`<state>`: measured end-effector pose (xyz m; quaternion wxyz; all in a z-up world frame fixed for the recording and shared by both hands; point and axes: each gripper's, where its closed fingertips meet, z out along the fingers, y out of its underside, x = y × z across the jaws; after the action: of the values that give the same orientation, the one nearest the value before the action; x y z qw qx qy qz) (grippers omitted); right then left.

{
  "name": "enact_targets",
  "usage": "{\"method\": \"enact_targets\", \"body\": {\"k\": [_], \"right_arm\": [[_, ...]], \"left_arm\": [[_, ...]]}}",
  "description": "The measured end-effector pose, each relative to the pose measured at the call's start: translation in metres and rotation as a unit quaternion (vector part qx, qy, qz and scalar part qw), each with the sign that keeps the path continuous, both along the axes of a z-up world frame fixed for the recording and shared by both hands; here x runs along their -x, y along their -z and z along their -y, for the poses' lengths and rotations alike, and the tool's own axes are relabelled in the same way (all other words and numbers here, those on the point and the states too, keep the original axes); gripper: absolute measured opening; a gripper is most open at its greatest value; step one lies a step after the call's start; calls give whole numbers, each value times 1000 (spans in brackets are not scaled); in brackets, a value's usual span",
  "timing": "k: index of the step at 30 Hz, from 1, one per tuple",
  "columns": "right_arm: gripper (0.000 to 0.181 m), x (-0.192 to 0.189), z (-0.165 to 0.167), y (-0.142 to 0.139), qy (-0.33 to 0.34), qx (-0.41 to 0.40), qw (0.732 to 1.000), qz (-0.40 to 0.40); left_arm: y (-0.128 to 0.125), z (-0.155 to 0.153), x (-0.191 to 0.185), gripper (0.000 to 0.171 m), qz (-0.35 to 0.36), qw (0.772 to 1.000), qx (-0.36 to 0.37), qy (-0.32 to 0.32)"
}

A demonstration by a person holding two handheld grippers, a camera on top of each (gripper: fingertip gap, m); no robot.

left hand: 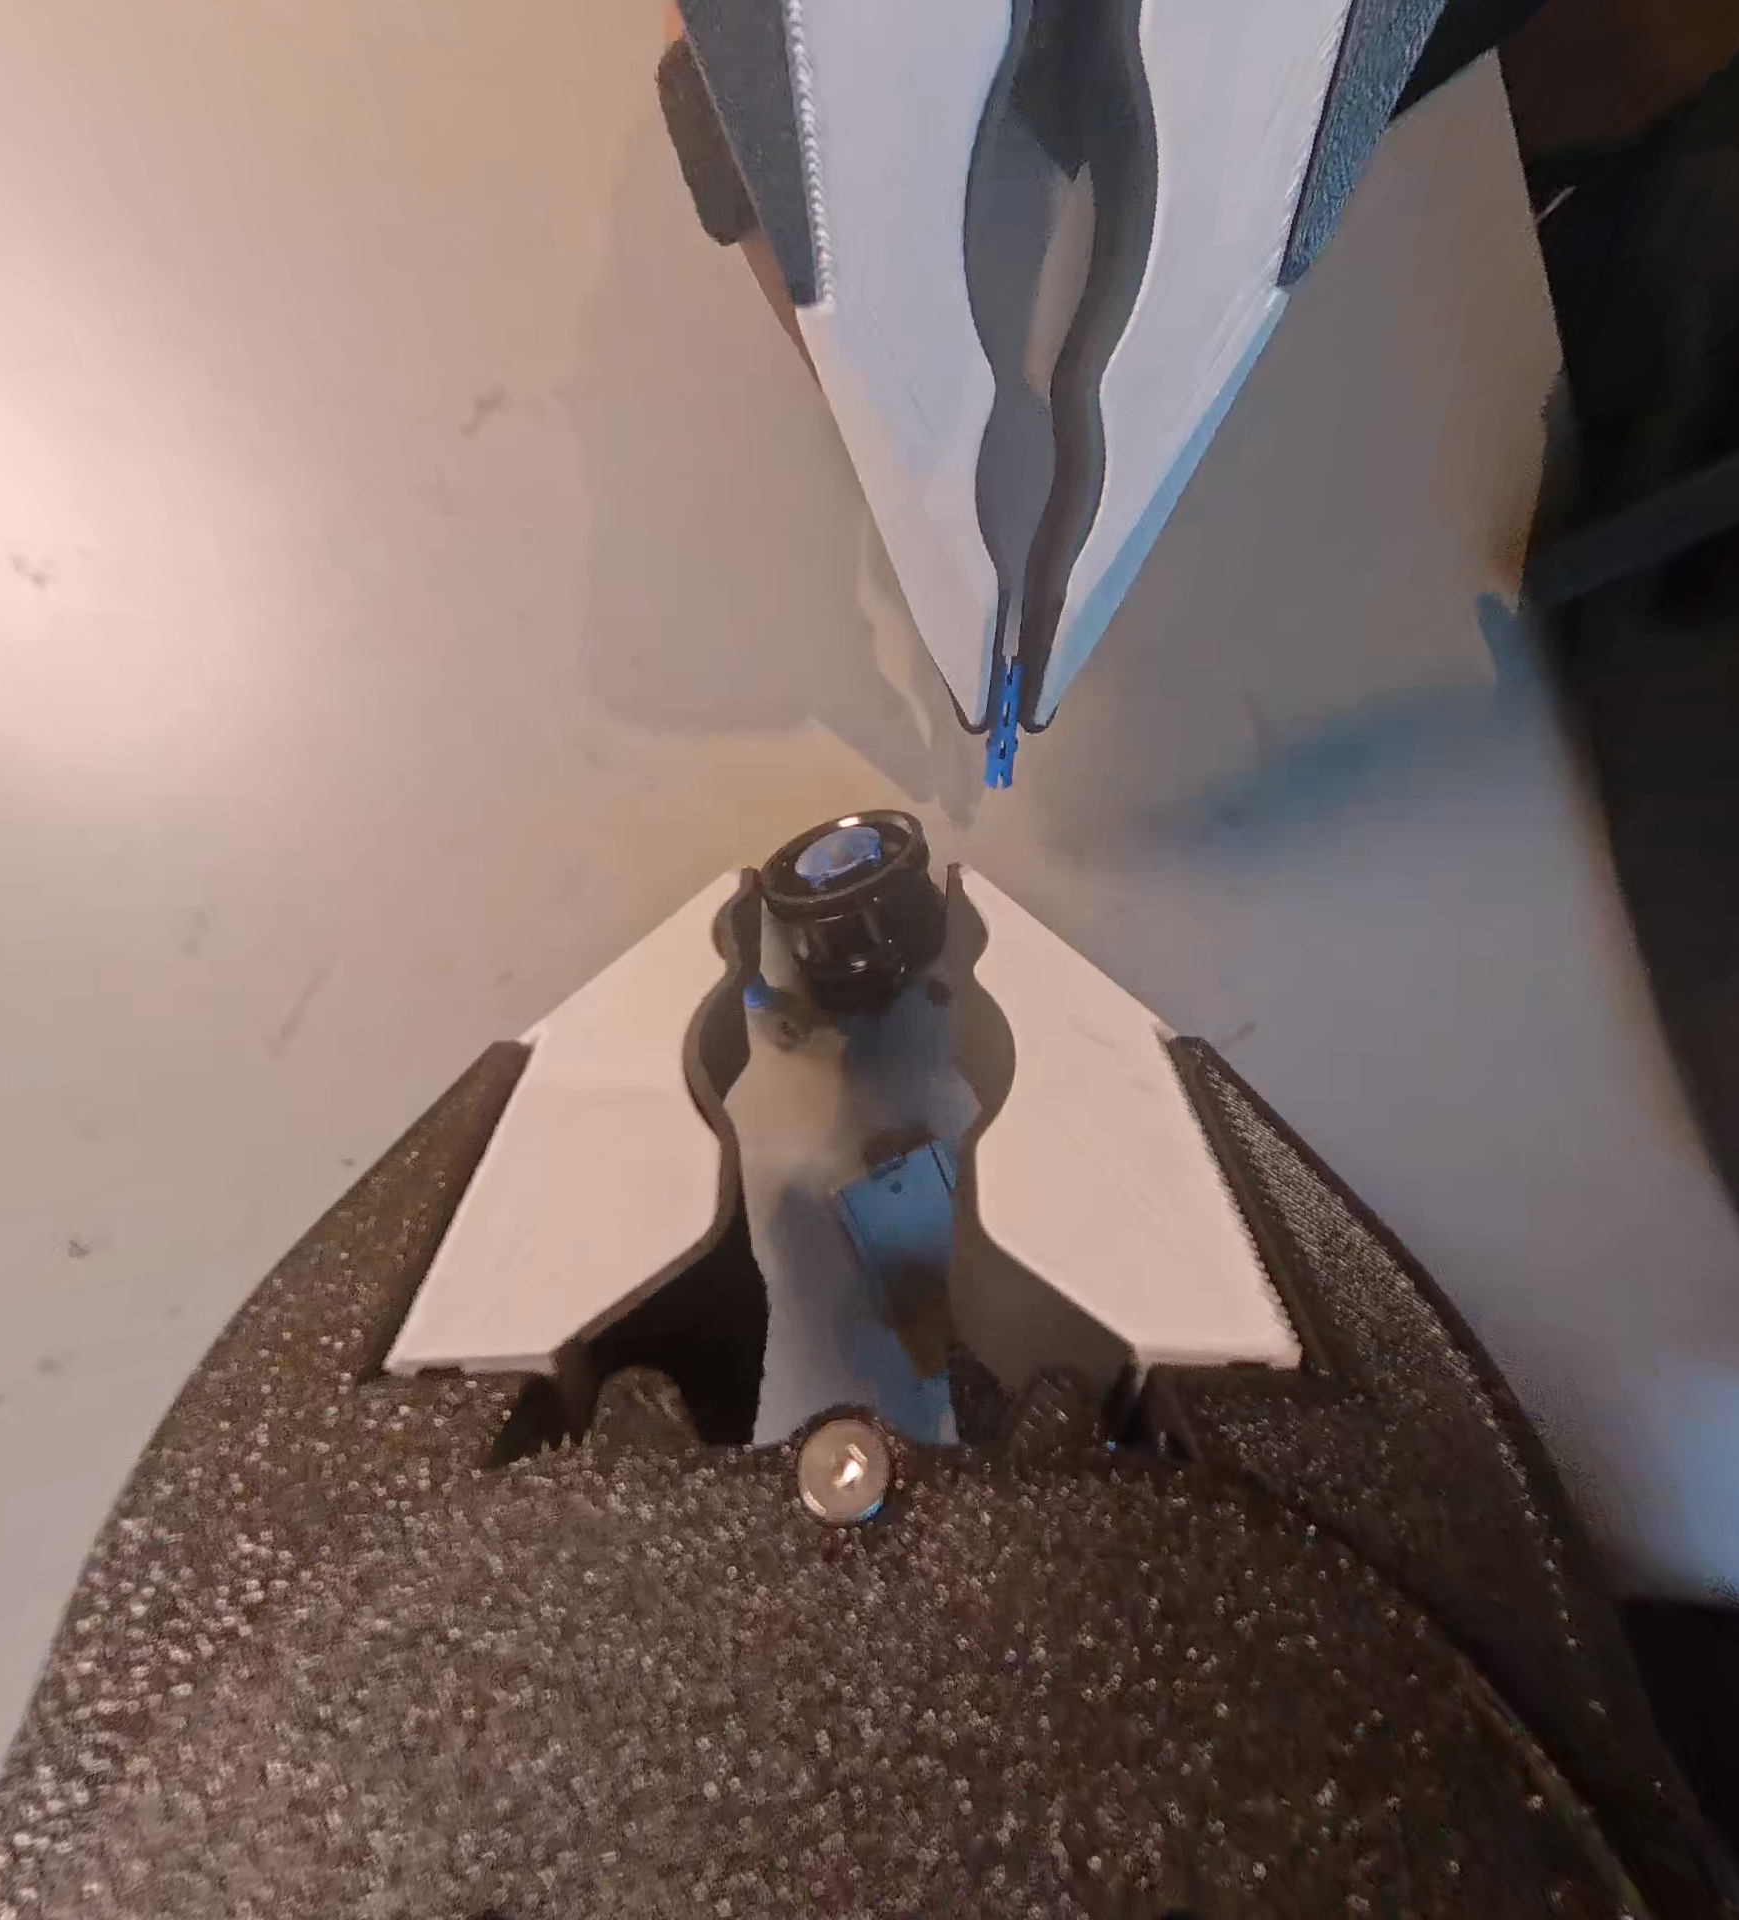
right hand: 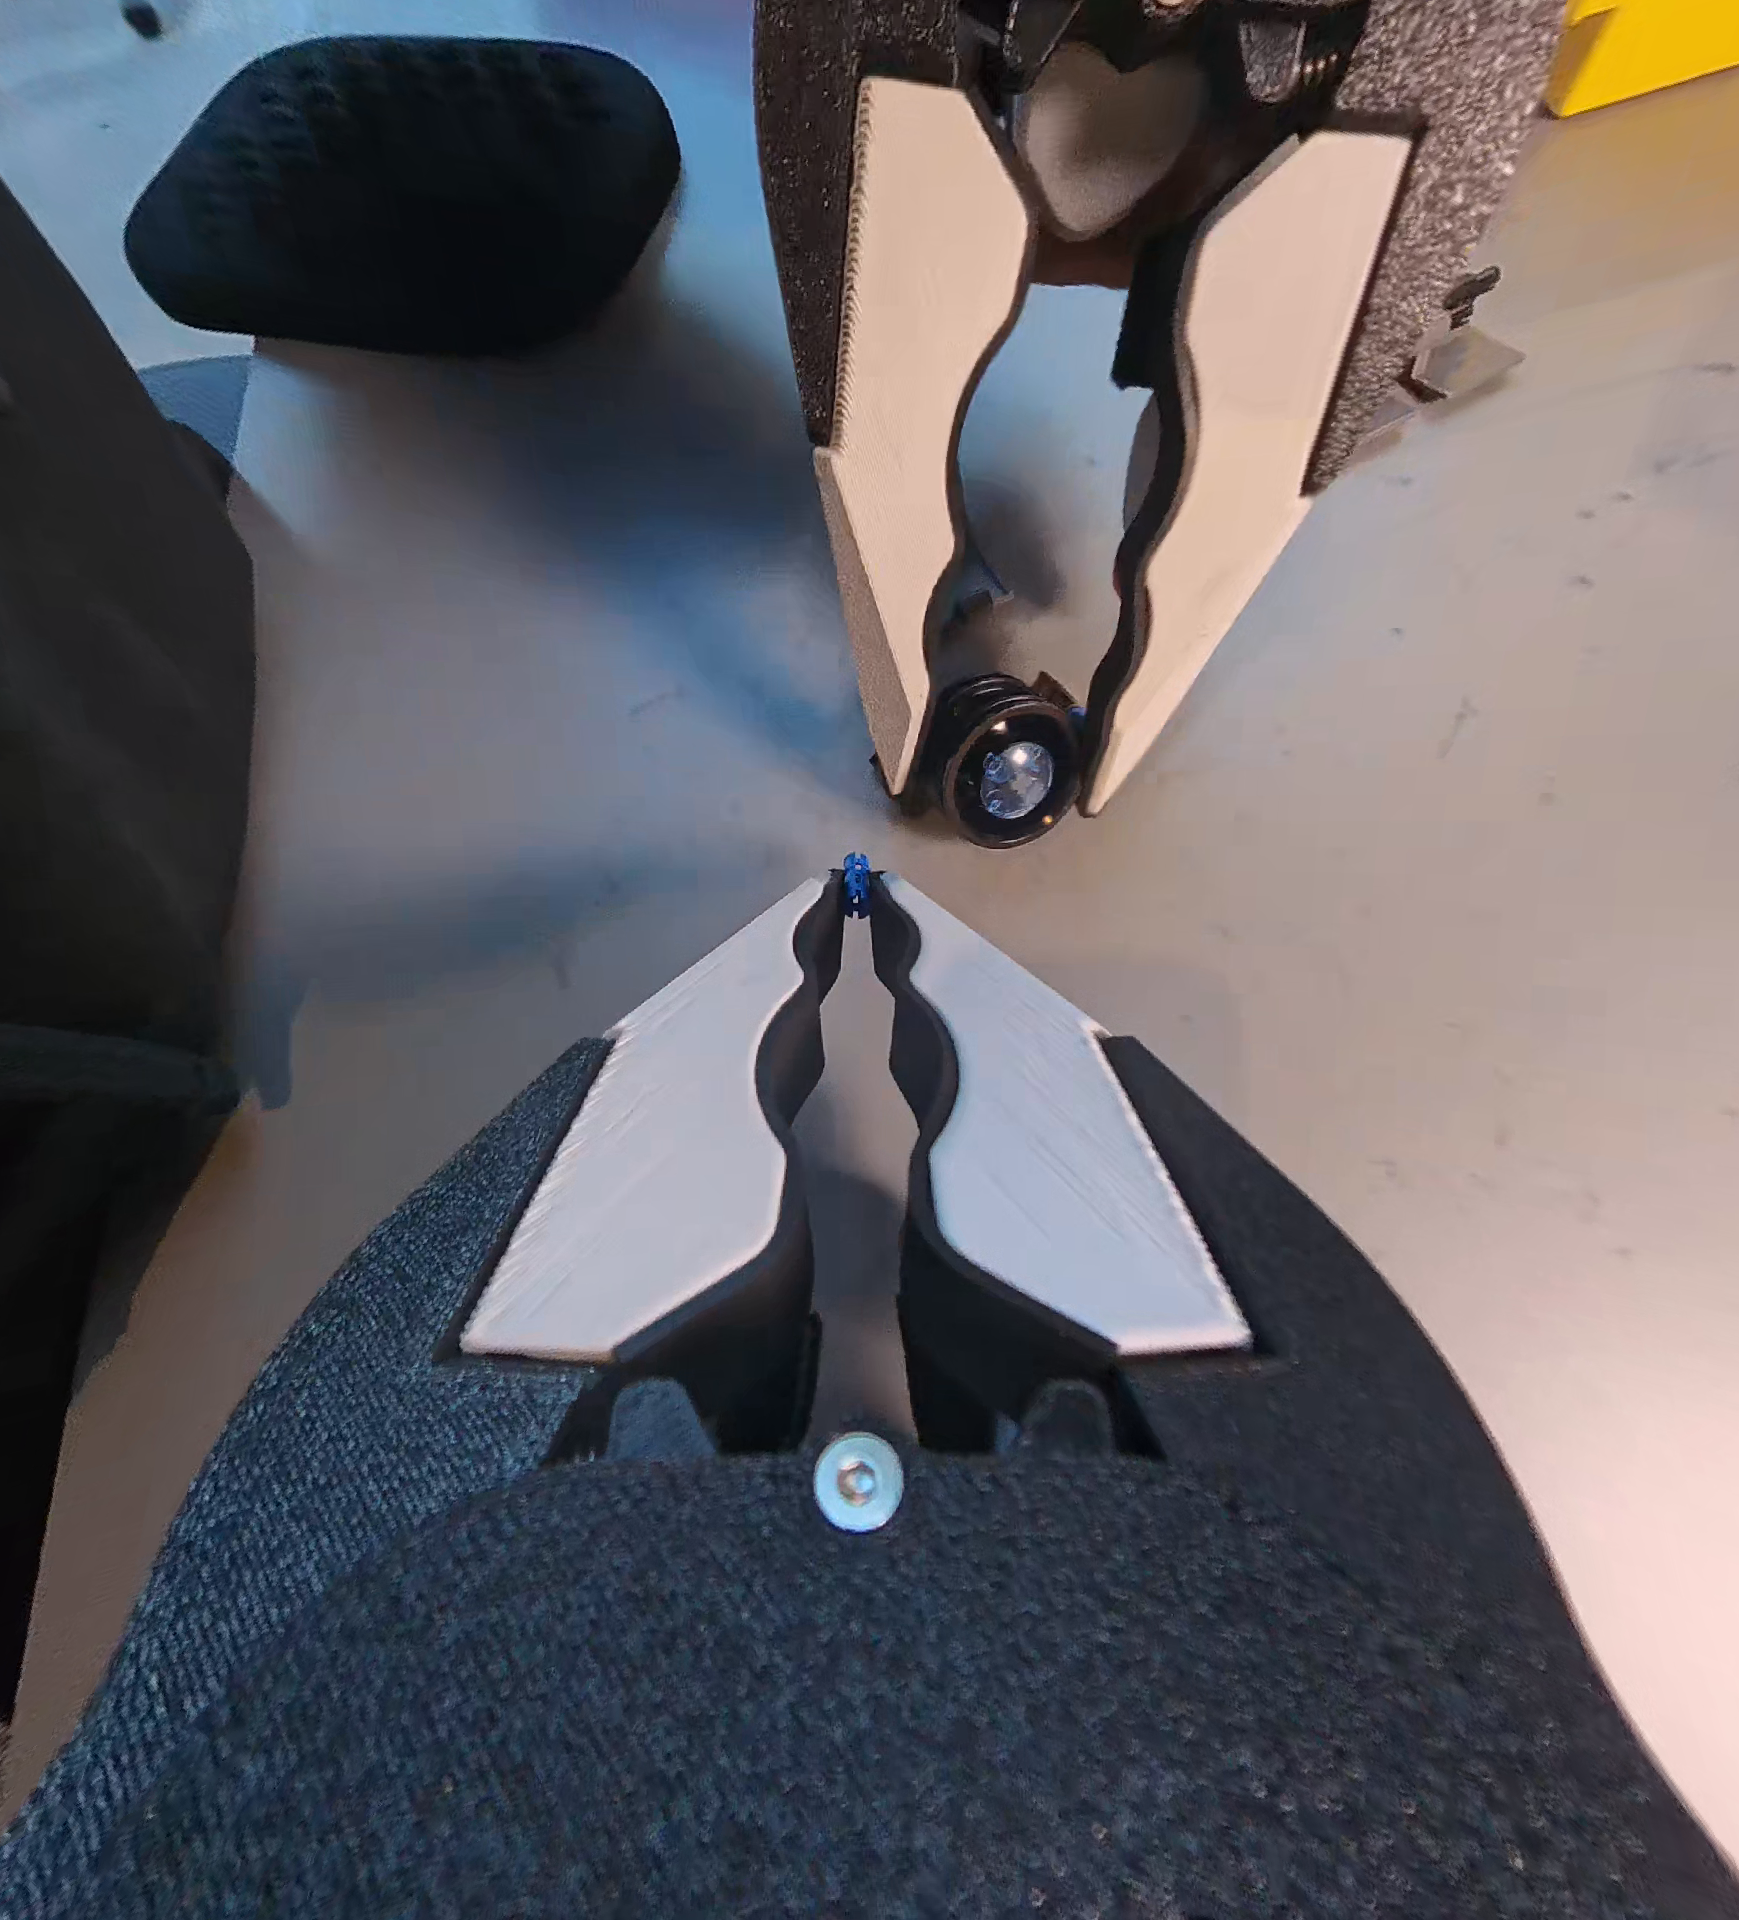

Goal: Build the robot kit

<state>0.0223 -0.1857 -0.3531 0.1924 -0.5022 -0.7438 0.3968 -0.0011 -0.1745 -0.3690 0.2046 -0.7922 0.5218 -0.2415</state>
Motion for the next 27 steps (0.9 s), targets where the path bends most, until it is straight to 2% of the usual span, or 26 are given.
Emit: {"method": "enact_targets", "body": {"k": [2,7,9,12,19,21,23,27], "right_arm": [[4,0,-4,-3,7,1,1000,-10],[4,5,-22,-17,52,0,998,-45],[5,8,-23,-20,59,8,997,-50],[5,11,-24,-16,60,-4,997,-43],[5,21,-13,-12,30,-20,999,-32],[5,24,-10,-11,22,-24,999,-29],[4,25,-8,-10,18,-28,999,-26],[4,24,-9,-10,22,-25,999,-24]], "left_arm": [[-4,-6,-1,34,7,999,-33,-16],[-31,-19,-10,34,103,979,-139,-110],[-31,-19,-9,34,98,969,-182,-137],[-20,-12,-5,33,62,963,-207,-159],[-4,6,-1,34,21,961,-215,-170],[-3,11,1,39,15,963,-210,-166],[-4,16,3,45,19,966,-199,-162],[-18,23,15,45,42,972,-163,-166]]}}
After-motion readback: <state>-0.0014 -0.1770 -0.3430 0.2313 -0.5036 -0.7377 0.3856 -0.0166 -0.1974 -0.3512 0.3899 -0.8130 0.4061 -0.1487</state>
